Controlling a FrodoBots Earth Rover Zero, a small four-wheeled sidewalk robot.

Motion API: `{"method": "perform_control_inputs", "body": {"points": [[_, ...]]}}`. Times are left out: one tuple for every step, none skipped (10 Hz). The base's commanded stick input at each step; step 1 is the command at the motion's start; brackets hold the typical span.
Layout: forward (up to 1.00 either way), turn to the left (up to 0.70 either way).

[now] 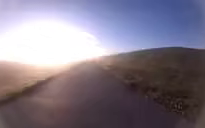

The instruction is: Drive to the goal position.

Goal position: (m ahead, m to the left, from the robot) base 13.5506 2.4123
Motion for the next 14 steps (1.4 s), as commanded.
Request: {"method": "perform_control_inputs", "body": {"points": [[1.0, 0.0], [1.0, 0.0], [1.0, 0.0], [1.0, 0.0], [1.0, -0.4], [1.0, -0.4], [1.0, -0.35], [1.0, -0.19], [1.0, -0.02], [1.0, 0.0], [1.0, 0.0], [1.0, 0.0], [1.0, 0.0], [1.0, 0.0]]}}
